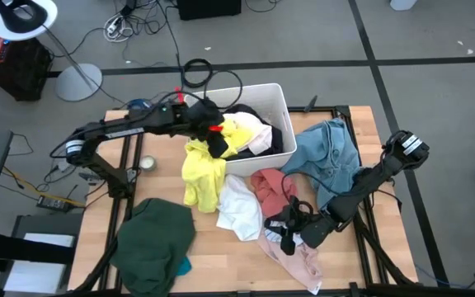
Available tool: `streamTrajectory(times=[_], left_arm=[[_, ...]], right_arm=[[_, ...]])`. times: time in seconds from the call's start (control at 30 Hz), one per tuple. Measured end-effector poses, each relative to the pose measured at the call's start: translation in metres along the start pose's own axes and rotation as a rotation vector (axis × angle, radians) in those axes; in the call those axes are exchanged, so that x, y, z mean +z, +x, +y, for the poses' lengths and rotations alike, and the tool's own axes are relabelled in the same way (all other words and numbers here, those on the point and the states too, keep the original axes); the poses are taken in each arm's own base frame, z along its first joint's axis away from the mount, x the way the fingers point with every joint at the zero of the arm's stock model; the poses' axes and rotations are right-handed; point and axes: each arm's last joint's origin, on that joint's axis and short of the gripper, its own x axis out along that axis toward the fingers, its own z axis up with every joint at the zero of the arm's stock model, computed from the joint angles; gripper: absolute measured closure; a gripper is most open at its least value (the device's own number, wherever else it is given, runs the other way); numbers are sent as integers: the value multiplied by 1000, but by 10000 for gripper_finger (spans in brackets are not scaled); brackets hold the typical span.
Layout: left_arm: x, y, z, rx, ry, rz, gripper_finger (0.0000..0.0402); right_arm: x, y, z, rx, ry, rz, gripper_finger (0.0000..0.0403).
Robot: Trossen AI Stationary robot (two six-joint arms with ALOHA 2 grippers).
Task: Sort clothes
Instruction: Put the yellow shirt into the white bin
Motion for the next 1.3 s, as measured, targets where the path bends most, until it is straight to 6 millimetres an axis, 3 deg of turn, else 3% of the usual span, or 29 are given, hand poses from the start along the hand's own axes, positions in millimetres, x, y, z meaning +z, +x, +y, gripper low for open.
streamTrajectory(times=[0.13, 0.23, 0.47, 0.63, 0.73, 0.93, 1.1, 1.3], left_arm=[[1, 8, 5, 16, -36, 18, 218], [1, -1, 6, 11, -41, -7, 206], [-2, -62, 4, -20, -50, -172, 204], [-14, -106, -6, -49, -58, -280, 204], [-31, -121, -20, -60, -42, -319, 204], [-86, -126, -47, -40, -41, -327, 204], [-129, -116, -60, -34, -84, -316, 204], [-167, -99, -75, -23, -129, -297, 204]], right_arm=[[-2, -2, 2, 7, -2, 3, 262], [-3, -3, 3, 13, -6, 6, 262], [-5, -5, 4, 16, -20, 14, 265], [-5, -5, 4, 14, -27, 16, 266], [-5, -5, 4, 13, -27, 17, 266], [-5, -5, 4, 13, -26, 16, 268], [-5, -5, 4, 13, -26, 17, 269], [-5, -5, 4, 13, -25, 16, 269]])
